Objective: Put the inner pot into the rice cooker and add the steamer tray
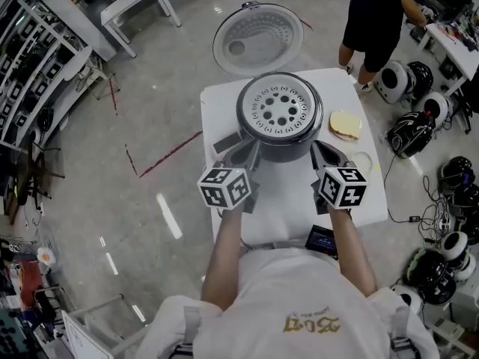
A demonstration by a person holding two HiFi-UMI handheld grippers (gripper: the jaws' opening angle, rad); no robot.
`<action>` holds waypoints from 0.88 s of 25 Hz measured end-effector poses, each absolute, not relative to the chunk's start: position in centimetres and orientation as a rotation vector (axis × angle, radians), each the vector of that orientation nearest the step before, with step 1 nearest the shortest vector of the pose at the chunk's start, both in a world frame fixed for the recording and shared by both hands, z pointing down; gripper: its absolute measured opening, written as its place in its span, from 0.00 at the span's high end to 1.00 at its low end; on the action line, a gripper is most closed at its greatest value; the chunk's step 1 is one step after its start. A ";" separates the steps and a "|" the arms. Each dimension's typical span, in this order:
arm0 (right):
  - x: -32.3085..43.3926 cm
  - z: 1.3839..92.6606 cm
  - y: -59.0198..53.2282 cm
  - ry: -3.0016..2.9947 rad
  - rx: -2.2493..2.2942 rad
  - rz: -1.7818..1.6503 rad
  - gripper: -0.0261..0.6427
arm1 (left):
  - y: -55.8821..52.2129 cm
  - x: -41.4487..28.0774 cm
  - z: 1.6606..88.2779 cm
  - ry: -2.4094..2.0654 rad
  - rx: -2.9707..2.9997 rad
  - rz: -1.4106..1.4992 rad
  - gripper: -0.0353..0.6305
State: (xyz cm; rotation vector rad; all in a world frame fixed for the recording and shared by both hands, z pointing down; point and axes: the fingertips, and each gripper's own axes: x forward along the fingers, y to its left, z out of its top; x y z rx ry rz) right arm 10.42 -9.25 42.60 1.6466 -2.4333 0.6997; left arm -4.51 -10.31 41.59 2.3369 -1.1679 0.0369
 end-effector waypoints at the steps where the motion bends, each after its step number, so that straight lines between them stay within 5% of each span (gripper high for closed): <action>1: 10.3 42.7 -8.9 -2.436 1.642 0.707 0.94 | -9.9 -4.7 41.6 -1.171 2.342 0.046 0.92; 22: 8.5 42.6 -4.6 -2.406 1.665 0.698 0.94 | -6.7 -7.0 40.5 -1.180 2.360 0.017 0.92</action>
